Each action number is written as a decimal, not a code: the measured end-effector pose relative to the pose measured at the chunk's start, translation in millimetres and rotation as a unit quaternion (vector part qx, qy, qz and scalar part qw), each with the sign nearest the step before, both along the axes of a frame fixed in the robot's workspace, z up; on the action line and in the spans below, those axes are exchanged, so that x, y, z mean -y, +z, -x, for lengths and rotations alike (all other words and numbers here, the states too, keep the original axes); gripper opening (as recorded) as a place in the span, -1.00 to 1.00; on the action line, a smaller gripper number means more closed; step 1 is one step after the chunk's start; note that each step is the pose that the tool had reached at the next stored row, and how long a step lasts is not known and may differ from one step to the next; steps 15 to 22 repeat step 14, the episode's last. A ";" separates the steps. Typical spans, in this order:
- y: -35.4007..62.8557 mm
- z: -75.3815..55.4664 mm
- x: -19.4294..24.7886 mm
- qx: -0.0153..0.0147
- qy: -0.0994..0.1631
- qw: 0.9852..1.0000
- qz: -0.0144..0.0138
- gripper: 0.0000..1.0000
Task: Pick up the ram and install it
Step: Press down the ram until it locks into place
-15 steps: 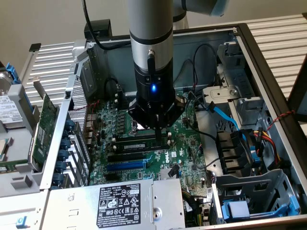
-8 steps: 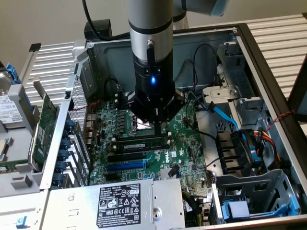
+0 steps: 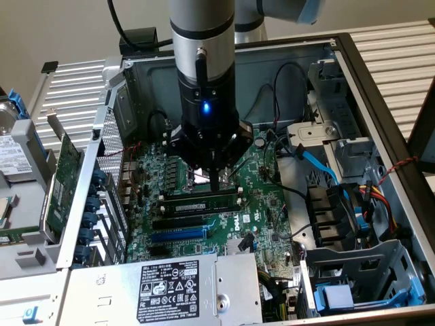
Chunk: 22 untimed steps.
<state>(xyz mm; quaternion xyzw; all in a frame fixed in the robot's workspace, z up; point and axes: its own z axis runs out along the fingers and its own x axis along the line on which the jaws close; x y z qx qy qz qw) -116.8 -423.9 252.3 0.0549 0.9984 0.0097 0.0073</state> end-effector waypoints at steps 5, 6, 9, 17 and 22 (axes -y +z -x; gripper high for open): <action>3.1 16.6 0.0 0.000 0.000 1.000 0.000 -0.79; 3.4 18.7 0.0 0.000 0.000 1.000 0.000 -0.79; 3.4 20.4 0.0 0.000 0.000 1.000 0.000 -0.79; 3.5 20.4 0.0 0.000 0.000 1.000 0.000 -0.79; 3.5 20.4 0.0 0.000 0.000 1.000 0.000 -0.79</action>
